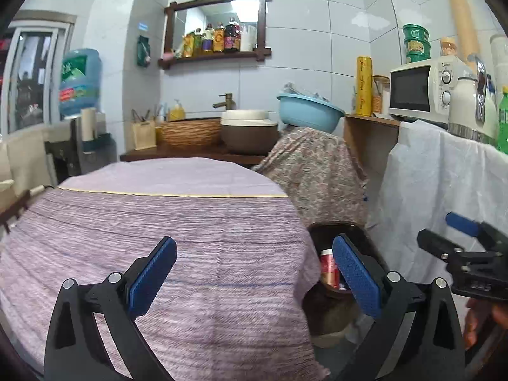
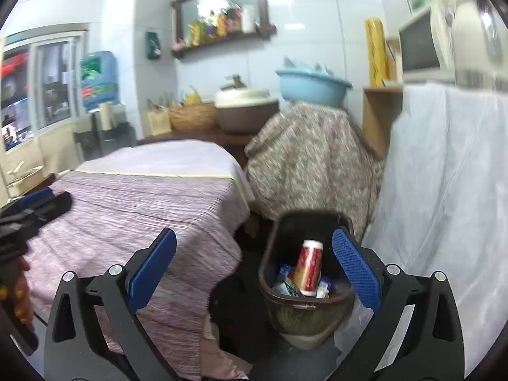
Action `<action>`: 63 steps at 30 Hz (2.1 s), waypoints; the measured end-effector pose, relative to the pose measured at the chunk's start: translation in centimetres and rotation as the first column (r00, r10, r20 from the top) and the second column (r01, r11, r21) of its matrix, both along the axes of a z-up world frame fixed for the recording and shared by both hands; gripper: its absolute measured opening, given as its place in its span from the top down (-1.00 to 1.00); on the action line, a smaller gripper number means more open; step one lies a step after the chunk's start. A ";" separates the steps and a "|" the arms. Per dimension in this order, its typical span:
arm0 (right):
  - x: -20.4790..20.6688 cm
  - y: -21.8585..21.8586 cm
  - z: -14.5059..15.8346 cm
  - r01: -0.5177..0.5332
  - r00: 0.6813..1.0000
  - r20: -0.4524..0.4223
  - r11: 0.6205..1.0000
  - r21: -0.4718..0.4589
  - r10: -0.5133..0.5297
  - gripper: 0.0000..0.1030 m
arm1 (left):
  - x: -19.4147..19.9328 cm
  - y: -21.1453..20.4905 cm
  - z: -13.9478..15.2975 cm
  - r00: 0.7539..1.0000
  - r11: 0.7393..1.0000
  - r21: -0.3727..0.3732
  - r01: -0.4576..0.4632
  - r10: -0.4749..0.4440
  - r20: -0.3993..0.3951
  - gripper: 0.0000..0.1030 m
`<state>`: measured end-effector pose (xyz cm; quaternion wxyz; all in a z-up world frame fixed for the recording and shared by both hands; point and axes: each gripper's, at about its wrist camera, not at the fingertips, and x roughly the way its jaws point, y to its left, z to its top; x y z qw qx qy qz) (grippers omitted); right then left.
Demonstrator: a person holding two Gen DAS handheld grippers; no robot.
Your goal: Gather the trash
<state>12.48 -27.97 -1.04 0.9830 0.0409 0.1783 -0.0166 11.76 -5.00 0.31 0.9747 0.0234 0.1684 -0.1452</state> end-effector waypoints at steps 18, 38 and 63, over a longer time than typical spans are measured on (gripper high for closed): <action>-7.8 3.0 0.9 -0.051 0.992 0.112 0.998 -0.038 0.055 -0.89 | -5.5 1.3 -0.1 0.995 0.998 -0.049 -0.046 0.050 0.082 -0.89; -6.9 2.2 0.3 -0.040 0.994 0.104 0.999 -0.009 0.040 -0.89 | -5.5 1.5 -0.2 0.995 0.999 -0.028 -0.047 0.049 0.086 -0.89; -6.6 2.4 0.0 -0.051 0.994 0.097 0.999 -0.013 0.052 -0.89 | -5.4 1.8 -0.2 0.996 0.998 -0.033 -0.049 0.051 0.075 -0.89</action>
